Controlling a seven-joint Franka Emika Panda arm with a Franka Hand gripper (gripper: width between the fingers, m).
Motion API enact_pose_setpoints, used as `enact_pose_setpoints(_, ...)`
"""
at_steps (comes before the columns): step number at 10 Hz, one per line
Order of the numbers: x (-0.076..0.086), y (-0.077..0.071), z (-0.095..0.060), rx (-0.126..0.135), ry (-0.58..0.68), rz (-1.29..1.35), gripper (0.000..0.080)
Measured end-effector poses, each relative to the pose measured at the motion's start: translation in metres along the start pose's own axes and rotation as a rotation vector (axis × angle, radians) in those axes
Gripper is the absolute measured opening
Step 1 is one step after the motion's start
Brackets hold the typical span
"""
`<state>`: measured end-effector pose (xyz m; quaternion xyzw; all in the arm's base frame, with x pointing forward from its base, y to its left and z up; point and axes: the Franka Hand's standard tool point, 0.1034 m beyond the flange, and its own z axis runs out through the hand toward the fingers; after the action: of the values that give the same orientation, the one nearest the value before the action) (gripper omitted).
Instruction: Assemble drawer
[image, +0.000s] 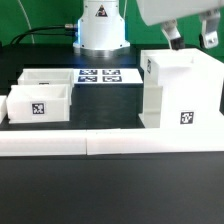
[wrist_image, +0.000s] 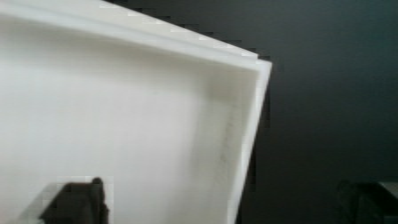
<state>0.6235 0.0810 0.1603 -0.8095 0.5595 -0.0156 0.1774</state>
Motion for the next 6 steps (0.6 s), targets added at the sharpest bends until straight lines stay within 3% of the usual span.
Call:
enact_pose_setpoints(1,0.003,0.001,-0.001,0.008,0.003,0.009,0.0649)
enact_pose_setpoints(4,0.005,0.006,0.002,-0.009,0.001,-0.184,0.0649)
enact_pose_setpoints(6,0.028,0.018,-0.003,-0.03,0.008,-0.423,0.0649)
